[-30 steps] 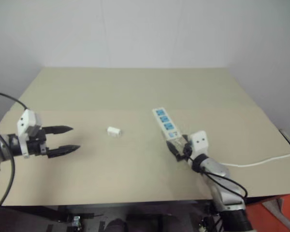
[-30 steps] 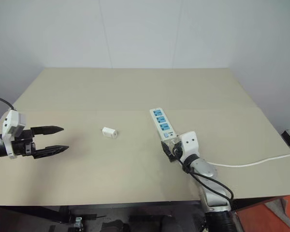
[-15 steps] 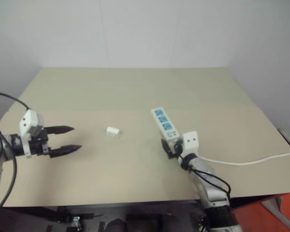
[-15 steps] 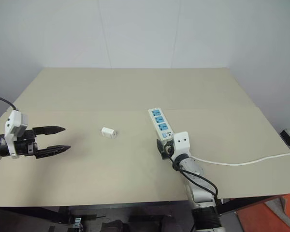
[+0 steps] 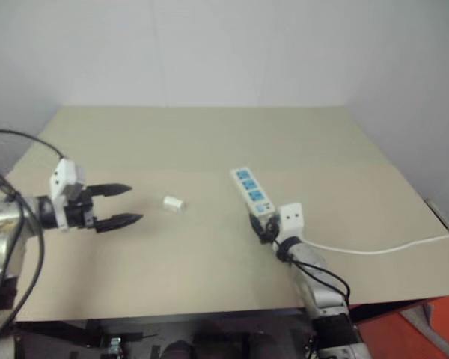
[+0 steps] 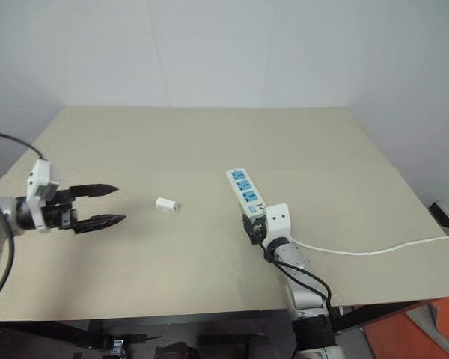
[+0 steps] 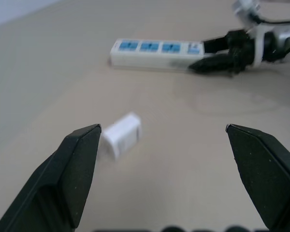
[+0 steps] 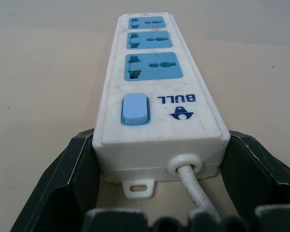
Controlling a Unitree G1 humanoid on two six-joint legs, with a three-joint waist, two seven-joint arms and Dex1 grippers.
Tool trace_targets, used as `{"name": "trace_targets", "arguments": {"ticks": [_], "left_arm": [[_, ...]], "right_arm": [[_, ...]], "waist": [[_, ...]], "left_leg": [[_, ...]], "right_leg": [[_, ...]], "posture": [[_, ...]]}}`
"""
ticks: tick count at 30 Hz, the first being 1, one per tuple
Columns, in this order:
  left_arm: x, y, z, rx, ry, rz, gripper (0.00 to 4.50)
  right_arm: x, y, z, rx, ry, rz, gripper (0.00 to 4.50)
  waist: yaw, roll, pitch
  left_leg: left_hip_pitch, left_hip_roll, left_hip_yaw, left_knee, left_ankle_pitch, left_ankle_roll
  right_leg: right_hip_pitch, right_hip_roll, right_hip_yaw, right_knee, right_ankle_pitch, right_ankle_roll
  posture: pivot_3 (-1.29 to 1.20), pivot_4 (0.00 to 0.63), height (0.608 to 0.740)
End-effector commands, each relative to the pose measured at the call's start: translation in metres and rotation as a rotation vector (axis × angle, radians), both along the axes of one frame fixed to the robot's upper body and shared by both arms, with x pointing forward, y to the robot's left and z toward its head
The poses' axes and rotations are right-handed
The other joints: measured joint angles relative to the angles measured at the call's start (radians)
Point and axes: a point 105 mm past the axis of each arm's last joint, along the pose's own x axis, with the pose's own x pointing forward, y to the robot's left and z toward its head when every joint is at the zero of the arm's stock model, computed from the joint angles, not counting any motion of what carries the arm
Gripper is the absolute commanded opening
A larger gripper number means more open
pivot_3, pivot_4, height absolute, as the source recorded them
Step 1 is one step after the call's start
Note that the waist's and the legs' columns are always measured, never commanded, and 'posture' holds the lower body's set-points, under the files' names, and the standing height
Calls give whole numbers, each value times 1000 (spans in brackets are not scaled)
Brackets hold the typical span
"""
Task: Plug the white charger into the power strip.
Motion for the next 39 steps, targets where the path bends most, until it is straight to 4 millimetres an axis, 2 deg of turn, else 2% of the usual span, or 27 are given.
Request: {"name": "trace_targets", "arguments": {"ticks": [1, 4, 9, 17, 22, 30, 39], "left_arm": [[12, -22, 14, 140, -65, -127, 4500], [29, -42, 13, 328, -66, -230, 4500], [59, -89, 10, 637, -44, -387, 4500], [90, -122, -6, 1060, -37, -431, 4500], [96, -127, -19, 1233, -40, -441, 4500], [97, -127, -39, 1381, -12, -465, 4500], [98, -120, -47, 1438, 31, -436, 4500]], "right_arm": [[3, 3, 6, -10, -27, 22, 3405], [5, 5, 5, -15, -23, 40, 3405], [8, 4, 1, -36, 6, 34, 3405], [6, -1, -3, -49, 32, 29, 3405], [5, 0, -3, -52, 40, 31, 3405], [2, 5, -6, -53, 50, 38, 3405], [2, 6, -7, -52, 54, 34, 3405]], "waist": [[0, 0, 0], [0, -1, 0], [0, -1, 0], [-2, -1, 0], [-1, -1, 0], [-1, -1, 0], [-2, -1, 0]], "left_leg": [[0, 0, 0, 0, 0, 0], [1, -1, 0, 0, 0, 0], [0, -2, 0, 0, 0, 0], [-1, -1, 0, 0, 0, 1], [-4, -2, -1, 0, 0, 1], [-9, -2, -2, 1, 0, 1], [-9, -2, -3, 1, 0, 1]], "right_leg": [[0, 0, 0, 0, 0, 0], [2, 0, 0, -1, 0, 0], [3, 1, 0, -2, 0, 0], [1, 2, 2, -2, 0, 1], [-1, 2, 2, -3, 0, 2], [-5, 2, 2, -2, 0, 2], [-5, 2, 2, -2, 0, 3]], "posture": [[0, 150, 740], [0, 150, 740], [0, 150, 740], [0, 150, 740], [0, 150, 740], [0, 150, 740], [0, 150, 740]]}}
